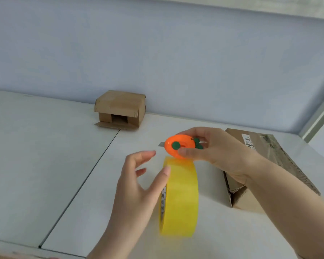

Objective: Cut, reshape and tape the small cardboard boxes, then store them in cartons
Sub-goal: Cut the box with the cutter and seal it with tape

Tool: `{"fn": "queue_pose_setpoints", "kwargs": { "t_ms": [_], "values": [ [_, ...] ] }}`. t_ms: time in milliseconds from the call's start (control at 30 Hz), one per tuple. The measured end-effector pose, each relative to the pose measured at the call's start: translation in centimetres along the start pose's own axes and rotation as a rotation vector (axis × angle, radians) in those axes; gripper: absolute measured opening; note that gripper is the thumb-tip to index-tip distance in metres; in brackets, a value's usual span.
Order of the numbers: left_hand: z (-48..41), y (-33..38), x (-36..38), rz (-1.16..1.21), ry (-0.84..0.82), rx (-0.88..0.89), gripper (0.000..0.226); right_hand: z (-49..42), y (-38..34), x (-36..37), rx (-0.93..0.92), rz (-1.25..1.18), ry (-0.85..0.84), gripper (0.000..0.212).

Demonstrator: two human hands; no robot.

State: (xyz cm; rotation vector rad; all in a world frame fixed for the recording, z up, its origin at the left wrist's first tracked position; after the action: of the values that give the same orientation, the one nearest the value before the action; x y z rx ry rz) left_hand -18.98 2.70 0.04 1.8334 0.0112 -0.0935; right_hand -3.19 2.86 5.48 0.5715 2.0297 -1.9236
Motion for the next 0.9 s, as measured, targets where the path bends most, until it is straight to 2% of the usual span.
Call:
{"fn": "queue_pose_setpoints", "kwargs": {
  "t_ms": [67,133,233,367,467,567,633,767,833,900],
  "values": [
    [-0.9,-0.4,1.4,0.061,-0.155,-0.140,0.047,0.6,-0.6,-0.1,-0.058,-0.010,0.074,0.024],
    [-1.8,0.5,2.5,0.049,-0.260,-0.144,0.024,1.0,-1.0,-0.2,-0.100,-0.018,0.144,0.022],
    [-2.7,1.6,3.0,0.007,-0.224,-0.099,0.003,1.7,-1.5,-0.6,-0.172,-0.005,0.274,0.021],
    [-2.7,2.0,3.2,-0.020,-0.140,-0.031,0.013,3.3,-2.2,-1.0,-0.234,0.088,0.503,0.025],
    [-2.2,3.6,3.4,-0.060,-0.116,0.097,0.019,4.3,-2.1,-1.1,-0.211,0.050,0.626,0.025],
    [-1.6,6.3,4.1,-0.122,-0.105,0.263,0.019,4.9,-1.2,-2.8,-0.026,-0.180,0.674,0.015],
    [-1.3,8.5,5.1,-0.155,-0.111,0.370,0.019,5.0,-0.4,-4.1,0.115,-0.430,0.623,0.015],
    [-0.6,13.1,7.6,-0.081,-0.181,0.461,0.016,6.1,-2.1,-7.0,0.051,-0.746,0.584,0.007],
    [-0.1,14.9,8.9,-0.037,-0.206,0.500,0.015,7.1,-2.1,-9.4,0.035,-0.921,0.687,0.009],
    [0.6,15.9,10.0,0.008,-0.214,0.525,0.015,8.3,-0.4,-13.1,0.019,-1.133,0.863,0.006]
  ]
}}
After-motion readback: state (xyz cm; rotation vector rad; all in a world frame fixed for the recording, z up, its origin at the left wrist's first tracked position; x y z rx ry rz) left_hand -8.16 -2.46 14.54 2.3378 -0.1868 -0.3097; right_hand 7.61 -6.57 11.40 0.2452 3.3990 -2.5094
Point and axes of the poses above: each hand's wrist, its own z-axis away from the middle knuckle, its own x-axis out of the palm, y = z × x, the point moved 8 cm from there along -z, towards the middle knuckle, and after that the axes turned 5 degrees about y, right-handed, at the moved point
